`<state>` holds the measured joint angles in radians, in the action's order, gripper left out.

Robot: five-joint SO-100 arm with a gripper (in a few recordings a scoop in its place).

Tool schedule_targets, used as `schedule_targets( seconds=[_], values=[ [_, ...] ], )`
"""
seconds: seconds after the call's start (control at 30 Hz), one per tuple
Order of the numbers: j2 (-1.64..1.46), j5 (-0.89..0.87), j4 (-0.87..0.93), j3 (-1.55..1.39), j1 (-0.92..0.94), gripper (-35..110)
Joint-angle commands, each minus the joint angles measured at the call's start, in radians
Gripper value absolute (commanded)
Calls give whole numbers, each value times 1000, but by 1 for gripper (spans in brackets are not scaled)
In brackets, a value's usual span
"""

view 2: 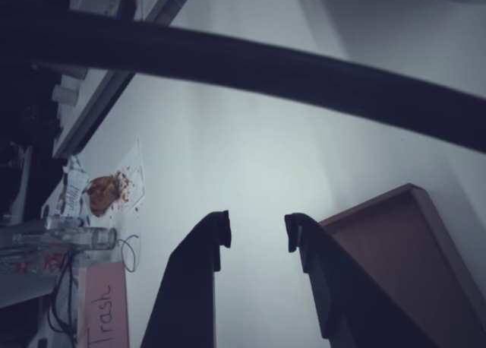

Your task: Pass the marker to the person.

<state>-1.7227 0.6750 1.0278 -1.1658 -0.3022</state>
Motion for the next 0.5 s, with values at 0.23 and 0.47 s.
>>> schedule_targets(
  seconds=[0.23,0.47],
  values=[
    [-54,5,-5,23,2,15],
    [-57,11,-15,14,2,15]
  ],
)
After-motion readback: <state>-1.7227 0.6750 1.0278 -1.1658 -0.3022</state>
